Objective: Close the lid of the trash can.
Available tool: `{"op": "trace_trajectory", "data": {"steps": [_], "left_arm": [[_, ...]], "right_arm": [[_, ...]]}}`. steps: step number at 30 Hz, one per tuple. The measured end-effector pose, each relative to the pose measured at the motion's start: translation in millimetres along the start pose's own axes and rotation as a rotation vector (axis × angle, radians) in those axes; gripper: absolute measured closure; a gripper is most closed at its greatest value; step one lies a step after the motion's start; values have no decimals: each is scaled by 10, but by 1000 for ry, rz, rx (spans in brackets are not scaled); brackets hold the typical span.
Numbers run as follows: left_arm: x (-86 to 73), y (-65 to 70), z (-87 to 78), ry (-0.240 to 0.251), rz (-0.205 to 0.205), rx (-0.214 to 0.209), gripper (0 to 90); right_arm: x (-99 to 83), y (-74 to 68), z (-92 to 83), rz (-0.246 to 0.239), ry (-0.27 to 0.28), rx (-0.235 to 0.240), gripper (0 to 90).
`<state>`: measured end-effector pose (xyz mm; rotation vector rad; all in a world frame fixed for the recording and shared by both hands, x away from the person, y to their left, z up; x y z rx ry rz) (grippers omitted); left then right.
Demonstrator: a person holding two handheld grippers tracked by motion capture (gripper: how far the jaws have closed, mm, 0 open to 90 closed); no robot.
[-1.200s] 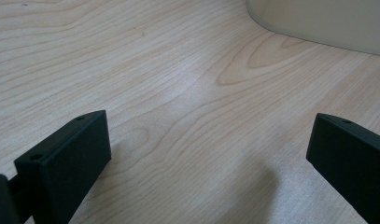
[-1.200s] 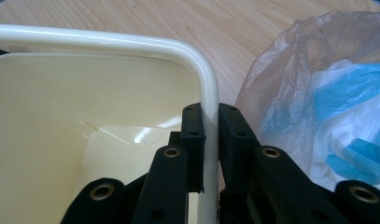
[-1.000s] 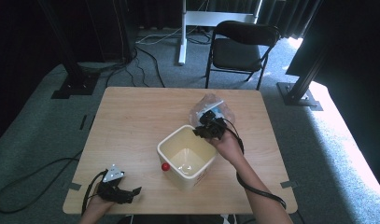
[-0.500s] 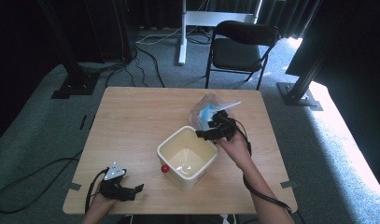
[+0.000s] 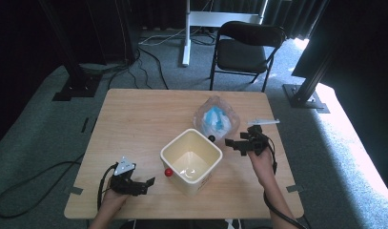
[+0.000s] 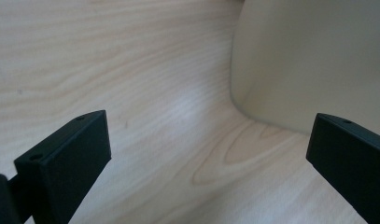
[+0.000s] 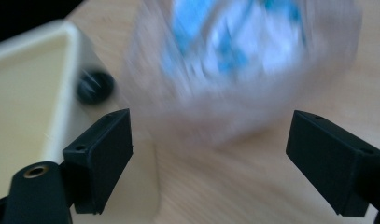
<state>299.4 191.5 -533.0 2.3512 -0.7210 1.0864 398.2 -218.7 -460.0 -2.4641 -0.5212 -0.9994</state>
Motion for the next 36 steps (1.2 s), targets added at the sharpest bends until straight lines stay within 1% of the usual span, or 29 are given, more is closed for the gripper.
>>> {"op": "trace_trajectory", "data": {"steps": [3, 4, 6, 8, 14, 16, 17, 20, 23, 25, 27, 30, 31, 34, 36], "left_arm": [[83, 28, 52, 6, -1, 6, 0], [83, 28, 52, 6, -1, 6, 0], [135, 41, 87, 9, 0, 10, 0], [175, 50, 109, 15, 3, 14, 0], [249, 63, 169, 19, 9, 13, 0], [254, 66, 186, 15, 9, 14, 0], [255, 65, 196, 13, 8, 14, 0], [255, 63, 225, 7, 6, 16, 0], [250, 59, 246, 7, 2, 16, 0], [247, 46, 251, 5, -1, 21, 0], [250, 31, 251, 3, -3, 32, 0], [263, -5, 251, 3, -10, 49, 0], [269, -19, 251, 3, -12, 55, 0], [288, -62, 258, 3, -19, 70, 0], [303, -92, 266, 3, -22, 76, 0]], "right_arm": [[-197, 47, 110, 30, -18, 35, 138], [-197, 47, 110, 30, -18, 35, 138], [-292, 45, 175, 42, -19, 51, 138], [-337, 28, 221, 50, -18, 65, 138], [-404, -89, 295, 31, -31, 103, 138], [-422, -119, 300, 28, -32, 118, 140], [-430, -127, 297, 26, -31, 116, 141], [-464, -141, 290, 32, -35, 130, 141], [-519, -165, 282, 34, -42, 128, 143], [-560, -186, 271, 31, -48, 131, 143], [-609, -207, 254, 41, -48, 137, 143], [-676, -253, 247, 46, -54, 159, 143], [-691, -273, 244, 40, -59, 168, 143], [-723, -347, 224, 24, -67, 176, 143], [-741, -399, 214, 15, -64, 188, 143]]}}
Point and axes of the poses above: each handheld gripper's, and its own axes: z roughly forward along the jaws, x roughly out of its top, y roughly to its right, the point moved 3 cm from there along z, roughly forward along the jaws, and after that the axes turned 4 degrees about -x, right-handed, at the moved point
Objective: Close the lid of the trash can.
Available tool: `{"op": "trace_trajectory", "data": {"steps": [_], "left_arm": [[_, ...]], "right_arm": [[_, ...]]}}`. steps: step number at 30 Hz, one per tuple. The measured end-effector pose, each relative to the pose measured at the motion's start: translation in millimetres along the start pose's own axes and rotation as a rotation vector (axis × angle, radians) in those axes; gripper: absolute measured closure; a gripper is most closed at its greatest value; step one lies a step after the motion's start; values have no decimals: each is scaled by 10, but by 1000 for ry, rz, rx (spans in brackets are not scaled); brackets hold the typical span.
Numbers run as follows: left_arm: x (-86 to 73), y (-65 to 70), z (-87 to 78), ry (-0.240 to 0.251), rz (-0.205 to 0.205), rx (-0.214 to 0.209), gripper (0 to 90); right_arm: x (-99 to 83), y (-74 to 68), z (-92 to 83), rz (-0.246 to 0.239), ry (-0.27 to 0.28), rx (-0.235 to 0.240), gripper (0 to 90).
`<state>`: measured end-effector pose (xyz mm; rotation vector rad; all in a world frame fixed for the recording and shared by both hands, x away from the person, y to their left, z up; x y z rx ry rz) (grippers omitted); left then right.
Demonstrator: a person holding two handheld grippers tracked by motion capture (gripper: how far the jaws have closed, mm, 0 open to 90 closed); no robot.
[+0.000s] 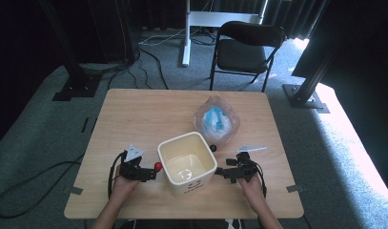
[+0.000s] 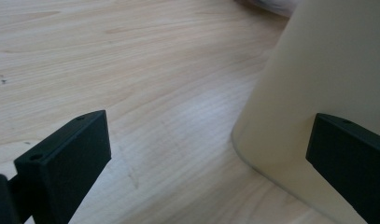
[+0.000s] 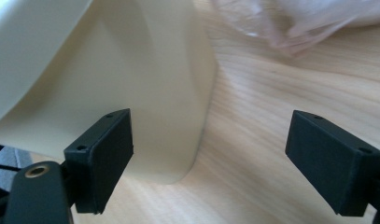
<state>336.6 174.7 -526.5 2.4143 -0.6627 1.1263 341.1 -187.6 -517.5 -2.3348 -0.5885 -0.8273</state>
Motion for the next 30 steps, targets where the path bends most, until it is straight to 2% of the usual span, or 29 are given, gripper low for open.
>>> {"op": "trace_trajectory", "data": {"steps": [6, 12, 15, 20, 25, 30], "left_arm": [[53, -77, 48, 3, 3, 16, 0], [105, -141, 79, 20, 12, 17, 0], [74, -177, 69, 24, 17, 8, 0], [-87, -236, 2, 23, -6, -7, 0], [-230, -242, -126, 27, -11, -16, 0], [-336, -260, -305, 42, -2, 0, 0]], "right_arm": [[-94, -137, 58, -5, 12, 30, 143], [-135, -186, 110, -42, 36, 50, 142], [-139, -177, 96, -76, 53, 22, 138], [-186, -118, 9, -120, 94, -24, 138], [-246, -59, -86, -142, 141, -61, 138], [-281, 31, -202, -131, 196, -99, 126]]}}
Point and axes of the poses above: each handheld gripper's, and its own axes: z roughly forward along the jaws, x roughly out of its top, y roughly to its right, the point moved 3 cm from there along z, roughly forward along the jaws, and after that the axes turned 4 degrees about -x, right-handed, at the moved point
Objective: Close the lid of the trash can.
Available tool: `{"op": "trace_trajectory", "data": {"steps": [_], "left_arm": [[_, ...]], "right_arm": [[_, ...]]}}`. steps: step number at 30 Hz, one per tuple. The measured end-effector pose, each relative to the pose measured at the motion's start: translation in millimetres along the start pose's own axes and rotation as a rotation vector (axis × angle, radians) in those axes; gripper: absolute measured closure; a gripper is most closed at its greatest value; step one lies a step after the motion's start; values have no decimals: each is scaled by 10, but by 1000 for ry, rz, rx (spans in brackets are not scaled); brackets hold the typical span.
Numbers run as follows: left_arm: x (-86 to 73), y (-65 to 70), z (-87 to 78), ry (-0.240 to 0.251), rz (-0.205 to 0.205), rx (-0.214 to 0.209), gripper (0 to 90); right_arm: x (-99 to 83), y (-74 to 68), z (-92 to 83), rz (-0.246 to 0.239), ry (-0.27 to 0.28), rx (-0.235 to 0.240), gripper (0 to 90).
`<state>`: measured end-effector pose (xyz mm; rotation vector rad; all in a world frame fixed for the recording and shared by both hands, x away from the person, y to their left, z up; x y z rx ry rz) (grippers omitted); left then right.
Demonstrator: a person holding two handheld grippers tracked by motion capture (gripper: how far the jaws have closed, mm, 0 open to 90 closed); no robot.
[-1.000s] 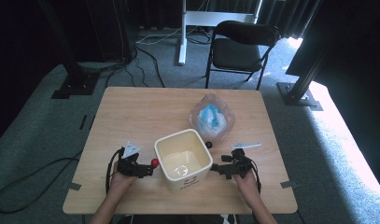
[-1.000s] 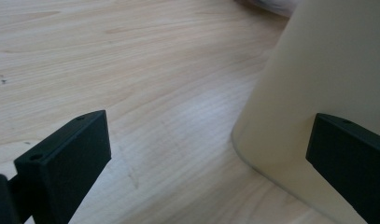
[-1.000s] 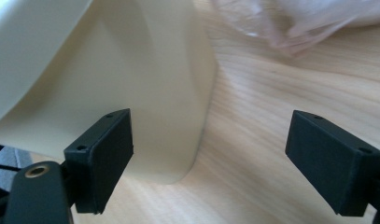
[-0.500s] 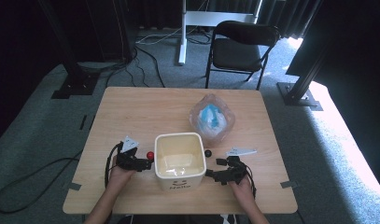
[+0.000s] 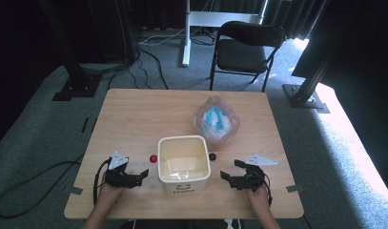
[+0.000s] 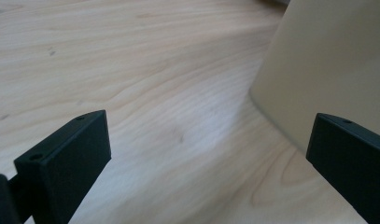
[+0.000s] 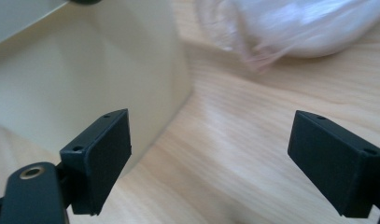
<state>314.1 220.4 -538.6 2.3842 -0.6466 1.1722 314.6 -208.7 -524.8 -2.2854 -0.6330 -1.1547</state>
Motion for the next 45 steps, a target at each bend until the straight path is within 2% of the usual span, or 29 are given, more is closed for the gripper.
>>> {"op": "trace_trajectory", "data": {"steps": [7, 12, 16, 19, 22, 27, 30, 38, 41, 45], "left_arm": [[-146, -47, -248, 16, -18, 24, 0], [-271, -73, -364, 0, -23, 36, 0], [-345, -95, -435, -13, -20, 43, 0], [-383, -107, -501, -5, -27, 50, 0], [-431, -117, -547, -16, -24, 61, 0], [-516, -149, -625, -19, -31, 70, 0], [-548, -174, -674, -20, -35, 75, 0], [-646, -246, -799, -31, -43, 136, 0], [-699, -301, -834, -37, -68, 165, 0], [-766, -370, -908, -16, -103, 188, 0]], "right_arm": [[-23, 168, -150, 25, 56, -91, 125], [-91, 254, -216, 26, 70, -192, 125], [-136, 316, -284, 52, 79, -236, 125], [-163, 370, -339, 71, 87, -270, 125], [-205, 438, -405, 104, 95, -285, 126], [-305, 561, -510, 100, 87, -339, 127], [-366, 634, -574, 105, 95, -391, 126], [-573, 800, -757, 146, 88, -476, 126], [-629, 841, -831, 169, 96, -487, 126], [-721, 896, -940, 191, 103, -514, 126]]}}
Point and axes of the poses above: each handheld gripper's, and its own axes: z roughly forward along the jaws, x roughly out of its top, y roughly to its right, the point moved 3 cm from there along z, roughly forward along the jaws, and after that the axes turned 4 degrees about -x, right-handed, at the moved point
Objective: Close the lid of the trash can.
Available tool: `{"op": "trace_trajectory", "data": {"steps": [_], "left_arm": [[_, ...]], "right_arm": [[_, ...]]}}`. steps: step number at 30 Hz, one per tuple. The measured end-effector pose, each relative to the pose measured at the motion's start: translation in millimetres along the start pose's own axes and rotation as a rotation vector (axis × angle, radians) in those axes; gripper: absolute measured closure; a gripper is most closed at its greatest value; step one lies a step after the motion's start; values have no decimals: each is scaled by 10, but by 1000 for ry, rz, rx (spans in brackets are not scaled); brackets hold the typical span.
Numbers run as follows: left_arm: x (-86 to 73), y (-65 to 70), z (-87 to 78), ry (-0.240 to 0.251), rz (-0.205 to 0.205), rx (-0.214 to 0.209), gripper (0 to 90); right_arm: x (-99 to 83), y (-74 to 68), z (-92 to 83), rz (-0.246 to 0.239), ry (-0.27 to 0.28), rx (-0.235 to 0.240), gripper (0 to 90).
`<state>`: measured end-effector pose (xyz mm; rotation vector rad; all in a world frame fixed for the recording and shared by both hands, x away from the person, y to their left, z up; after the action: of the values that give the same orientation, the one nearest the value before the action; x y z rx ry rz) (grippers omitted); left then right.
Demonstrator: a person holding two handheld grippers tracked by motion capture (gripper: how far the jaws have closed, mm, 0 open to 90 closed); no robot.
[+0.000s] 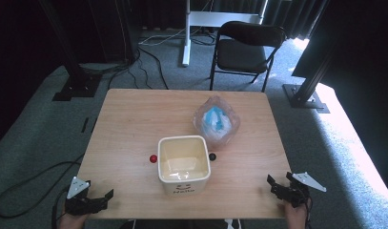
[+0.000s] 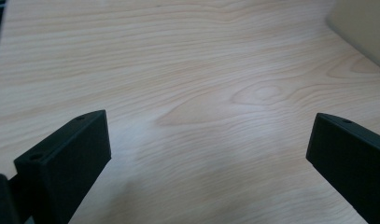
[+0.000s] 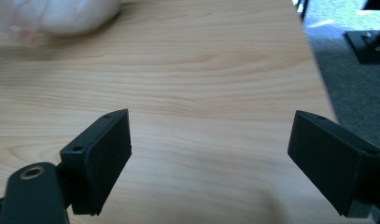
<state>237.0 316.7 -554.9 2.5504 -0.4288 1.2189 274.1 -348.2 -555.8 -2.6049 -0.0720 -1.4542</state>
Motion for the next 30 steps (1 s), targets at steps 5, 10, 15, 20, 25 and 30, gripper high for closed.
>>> {"op": "trace_trajectory", "data": {"steps": [5, 10, 15, 20, 25, 30], "left_arm": [[-41, -66, -70, 1, -6, 30, 0], [-82, -104, -126, 7, -14, 49, 0], [-129, -160, -204, 22, -30, 79, 0], [-168, -215, -267, 46, -51, 118, 0], [-206, -275, -298, 84, -93, 152, 0], [-229, -306, -305, 100, -131, 150, 0]], "right_arm": [[-50, 142, -105, 34, 26, -42, 126], [-94, 236, -162, 65, 40, -47, 126], [-117, 314, -225, 100, 82, -9, 127], [-133, 350, -255, 108, 112, -10, 126], [-163, 338, -222, 90, 93, -15, 126], [-168, 324, -195, 78, 77, -22, 126]]}}
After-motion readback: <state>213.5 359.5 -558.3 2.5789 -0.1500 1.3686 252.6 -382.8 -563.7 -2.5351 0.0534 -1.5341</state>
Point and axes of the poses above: each handheld gripper's, and its own axes: z roughly forward along the jaws, x roughly out of its top, y roughly to its right, the point moved 3 cm from there along z, roughly forward along the jaws, and after that the axes turned 4 degrees about -x, right-handed, at the moved point
